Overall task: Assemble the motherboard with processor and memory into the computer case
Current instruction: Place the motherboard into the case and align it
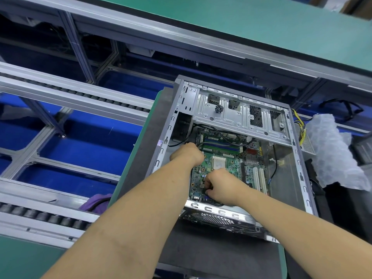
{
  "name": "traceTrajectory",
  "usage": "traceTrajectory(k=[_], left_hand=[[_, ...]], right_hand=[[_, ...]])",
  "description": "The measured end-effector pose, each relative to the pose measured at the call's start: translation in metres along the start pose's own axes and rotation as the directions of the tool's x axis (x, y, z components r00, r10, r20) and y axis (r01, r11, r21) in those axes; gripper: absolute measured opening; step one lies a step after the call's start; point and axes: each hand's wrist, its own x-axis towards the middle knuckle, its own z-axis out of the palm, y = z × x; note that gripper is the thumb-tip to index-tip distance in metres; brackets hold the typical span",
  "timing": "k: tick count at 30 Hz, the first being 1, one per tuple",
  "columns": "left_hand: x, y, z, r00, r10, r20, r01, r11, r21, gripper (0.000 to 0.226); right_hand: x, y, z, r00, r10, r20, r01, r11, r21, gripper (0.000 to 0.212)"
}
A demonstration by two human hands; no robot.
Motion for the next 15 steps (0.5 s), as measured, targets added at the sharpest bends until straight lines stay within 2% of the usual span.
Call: traceTrajectory(k=[3,11,15], left_hand=[[0.0007,-0.0001,0.0005,1.000,0.002,-0.003,-0.001,0.999,0.048,0.024],[0.0024,-0.0031,0.0034,1.000,0.000,-0.020,0.004,0.981,0.192,0.011],[0.0029,-0.0039,0.0050,1.000,0.019,-0.017,-0.014,0.966,0.258,0.024]], right_hand=[[0.0007,-0.0008,-0.0001,1.000,-0.003,0.005,0.003,1.000,-0.008,0.015],[0.0008,-0.0068,-0.0021,1.000,-0.014,0.015,0.015,0.999,-0.049,0.012],[0.0002,-0.0061,-0.0025,1.000,-0.022,0.005,0.022,0.999,-0.033,0.011]])
